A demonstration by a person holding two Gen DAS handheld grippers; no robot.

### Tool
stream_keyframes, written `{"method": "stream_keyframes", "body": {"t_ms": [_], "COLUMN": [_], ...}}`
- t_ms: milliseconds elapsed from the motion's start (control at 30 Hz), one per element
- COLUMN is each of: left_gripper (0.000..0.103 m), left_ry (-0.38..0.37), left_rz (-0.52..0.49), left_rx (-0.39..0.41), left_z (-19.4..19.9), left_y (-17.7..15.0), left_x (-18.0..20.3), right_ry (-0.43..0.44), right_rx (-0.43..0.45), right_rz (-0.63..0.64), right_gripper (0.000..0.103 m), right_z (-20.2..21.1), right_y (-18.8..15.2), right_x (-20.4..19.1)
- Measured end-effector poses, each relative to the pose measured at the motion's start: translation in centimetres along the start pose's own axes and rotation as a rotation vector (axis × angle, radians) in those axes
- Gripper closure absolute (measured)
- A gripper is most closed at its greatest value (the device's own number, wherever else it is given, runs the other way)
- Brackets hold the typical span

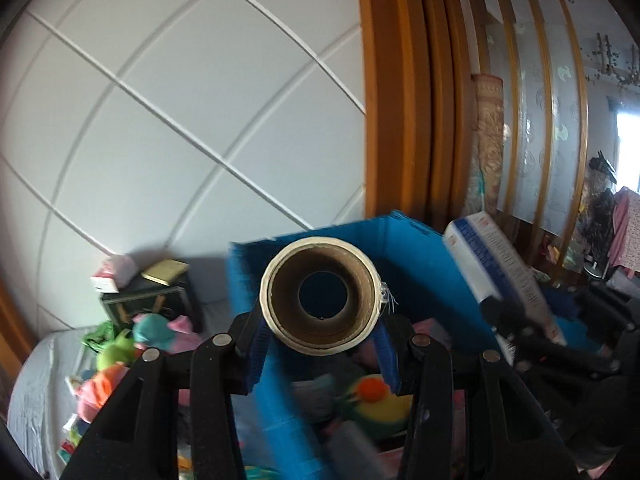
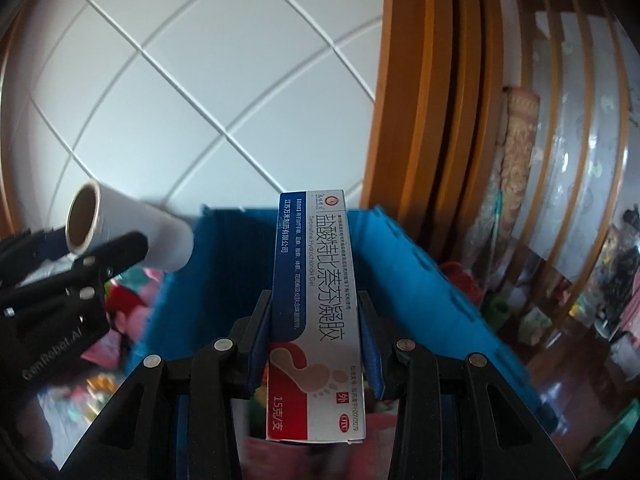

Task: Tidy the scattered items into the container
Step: 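Lift the lint roller and ointment box and carry them over the crate, then lower both tools into the crate and open them to drop the items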

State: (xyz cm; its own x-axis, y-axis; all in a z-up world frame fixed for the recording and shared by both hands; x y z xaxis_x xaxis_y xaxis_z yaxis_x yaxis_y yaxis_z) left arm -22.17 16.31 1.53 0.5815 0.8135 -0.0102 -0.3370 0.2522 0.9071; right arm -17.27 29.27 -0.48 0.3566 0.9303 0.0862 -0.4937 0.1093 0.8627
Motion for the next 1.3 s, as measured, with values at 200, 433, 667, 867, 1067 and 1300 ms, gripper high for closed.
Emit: {"method": "stream_keyframes", "body": {"t_ms": [200, 433, 667, 867, 1067, 1300], "left_gripper": [0.058, 0.058, 0.058, 0.058, 0.050, 0.037], "left_ry": [-0.037, -0.033, 0.016, 0.017, 0.019, 0.011], "left_rz": [-0.016, -0.083, -0.149, -0.143, -0.100, -0.110], "left_rx": [-0.319, -0.641, -0.746, -0.788, -0.787, -0.755], "left_z": [-8.4, -15.3, -16.0, -15.9, -15.0, -13.4], "left_y": [-1.8, -8.2, -11.2, -11.3, -11.1, -10.9], "left_x": [6.6, 9.9, 10.8, 11.0, 10.8, 11.3], "right_ry": [0.074, 0.241, 0.279, 0.291, 0.274, 0.263], "right_rx": [-0.241, -0.595, -0.736, -0.799, -0.793, -0.764], "right_rz": [0.023, 0.104, 0.181, 0.193, 0.193, 0.175], "right_gripper": [0.064, 0.065, 0.065, 0.064, 0.062, 0.053], "right_z": [-7.6, -16.1, -18.4, -19.2, -18.6, -17.0], "right_y": [-1.5, -6.4, -8.3, -9.1, -9.1, -8.4], "right_x": [7.1, 8.0, 7.2, 6.0, 5.7, 6.6]}}
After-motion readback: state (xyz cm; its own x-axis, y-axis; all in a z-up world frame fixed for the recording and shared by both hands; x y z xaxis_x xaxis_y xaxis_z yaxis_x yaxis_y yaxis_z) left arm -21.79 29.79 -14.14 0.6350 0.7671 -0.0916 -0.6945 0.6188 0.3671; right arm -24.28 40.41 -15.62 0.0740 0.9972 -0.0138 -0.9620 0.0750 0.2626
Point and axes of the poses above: each gripper's, at about its wrist camera, not at the fingertips, and z roughly against the way its jaws point, x to its right, y to its top, the point moved 3 cm from there along -z, roughly the way its jaws point, and after that the axes turned 1 degree about y, right-handed, at the moved point
